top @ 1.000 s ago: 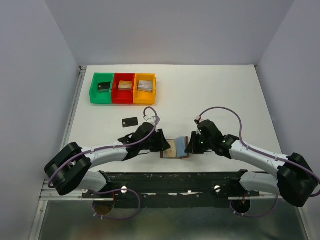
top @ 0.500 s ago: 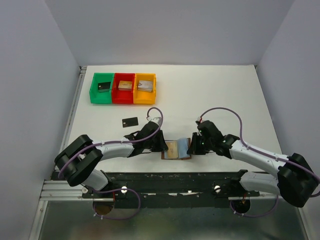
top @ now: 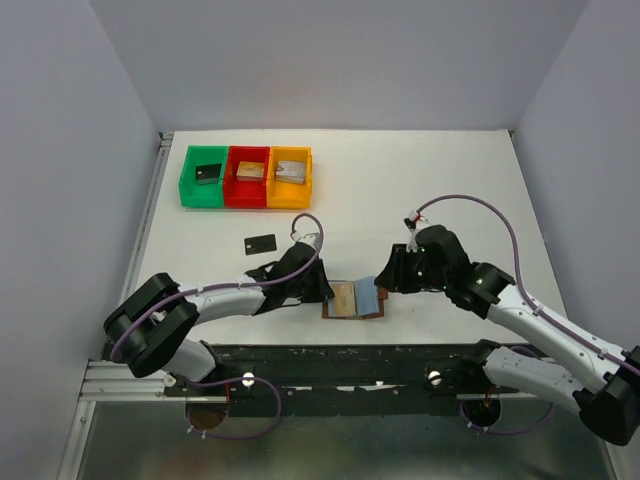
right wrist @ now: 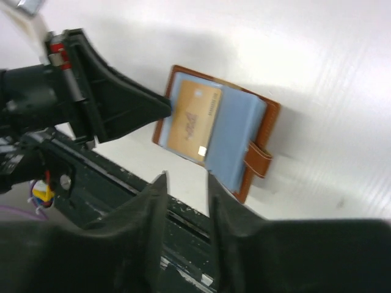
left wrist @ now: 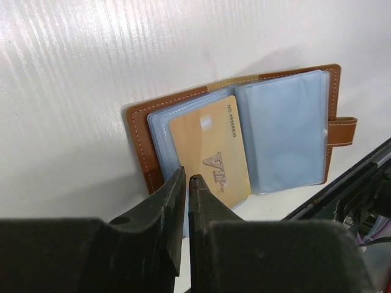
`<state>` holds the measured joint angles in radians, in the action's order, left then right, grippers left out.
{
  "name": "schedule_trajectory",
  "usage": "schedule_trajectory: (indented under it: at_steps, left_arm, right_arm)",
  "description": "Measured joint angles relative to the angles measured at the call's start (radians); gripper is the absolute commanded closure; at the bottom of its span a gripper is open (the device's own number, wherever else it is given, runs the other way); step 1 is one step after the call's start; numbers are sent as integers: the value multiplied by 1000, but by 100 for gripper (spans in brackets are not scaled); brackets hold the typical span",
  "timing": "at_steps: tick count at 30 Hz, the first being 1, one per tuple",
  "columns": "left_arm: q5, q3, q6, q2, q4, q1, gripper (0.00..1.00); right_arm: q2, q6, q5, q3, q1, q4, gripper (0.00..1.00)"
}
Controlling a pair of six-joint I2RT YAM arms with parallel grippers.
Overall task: Take the credit cards out of the card holder
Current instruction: Remove the credit card from the card holder.
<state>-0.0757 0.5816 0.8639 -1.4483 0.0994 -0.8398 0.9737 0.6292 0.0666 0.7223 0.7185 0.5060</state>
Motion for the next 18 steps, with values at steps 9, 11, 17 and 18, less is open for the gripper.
schedule_trajectory:
  at_steps: [9, 11, 17, 18]
  left_arm:
    - [4, 3, -31, 147, -19, 0, 78]
    - [3, 16, -44, 163, -12, 0, 80]
    - [-19, 25, -52, 121, 33, 0, 86]
    - [-24, 25, -51, 100, 42, 0, 86]
  right_arm:
    - [85, 9, 168, -29, 0, -205, 100]
    - [127, 21, 195, -64, 0, -254, 100]
    - [261, 51, 252, -119, 0, -366, 100]
    - [279, 53, 258, -124, 0, -382, 100]
